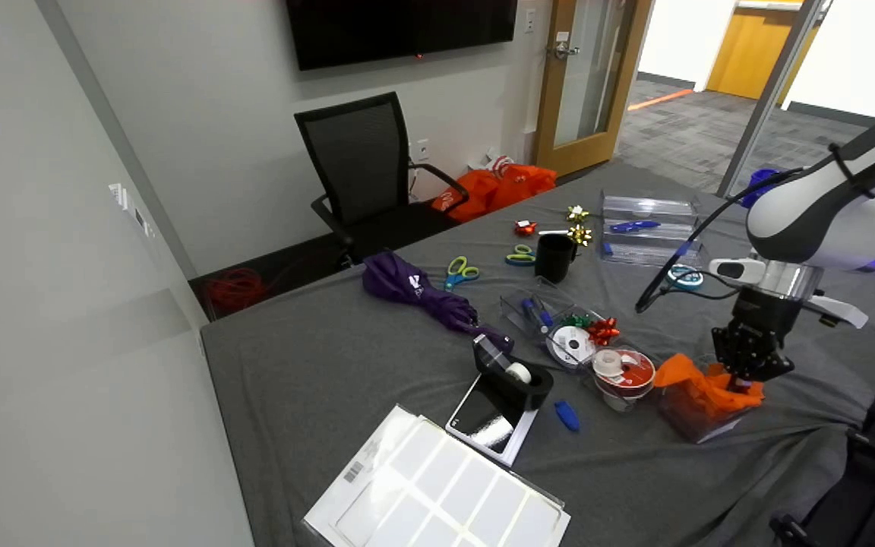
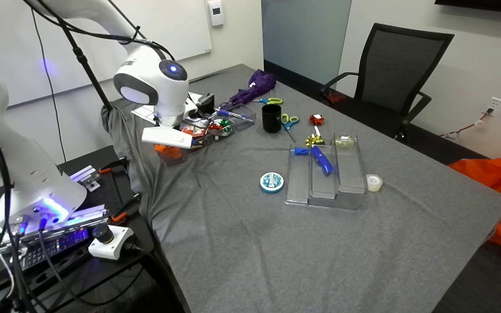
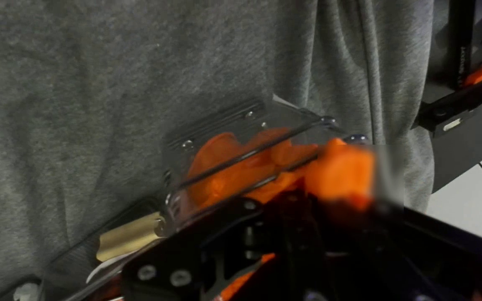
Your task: Pick up the orange tissue from the clear container on the right of the table and put it into the clear square container at the bottom of the table
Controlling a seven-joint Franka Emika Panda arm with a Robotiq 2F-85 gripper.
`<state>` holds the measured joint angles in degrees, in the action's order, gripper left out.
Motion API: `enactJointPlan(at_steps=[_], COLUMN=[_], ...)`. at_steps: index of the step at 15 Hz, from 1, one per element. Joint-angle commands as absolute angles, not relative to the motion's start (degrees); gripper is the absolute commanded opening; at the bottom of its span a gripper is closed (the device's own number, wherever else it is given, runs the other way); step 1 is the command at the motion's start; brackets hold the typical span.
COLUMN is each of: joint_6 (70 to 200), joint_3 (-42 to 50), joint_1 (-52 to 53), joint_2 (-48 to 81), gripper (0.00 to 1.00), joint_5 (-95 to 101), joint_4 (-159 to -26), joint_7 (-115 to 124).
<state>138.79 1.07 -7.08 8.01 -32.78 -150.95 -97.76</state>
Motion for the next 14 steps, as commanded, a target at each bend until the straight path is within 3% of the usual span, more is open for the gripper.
enactJointPlan(at_steps=[1, 2, 3, 4, 6, 14], joint_6=[143.5, 143.6, 143.0, 142.8, 142.2, 140.1], joint_3=[0.5, 0.5, 0.5, 0.5, 0.5, 0.7], joint_1=[-7.0, -7.0, -7.1, -7.1, -7.1, -7.1], joint_2=[9.0, 8.9, 8.8, 8.6, 8.0, 1.8], gripper=[0.01, 0.01, 0.28, 0.29, 0.41, 0.97], joint_5=[-35.6, -35.8, -36.2, -36.4, -36.7, -36.9], joint_4=[-151.4, -151.4, -151.4, -151.5, -151.8, -155.4], joint_7=[-96.1, -95.7, -95.3, -94.9, -94.8, -95.6])
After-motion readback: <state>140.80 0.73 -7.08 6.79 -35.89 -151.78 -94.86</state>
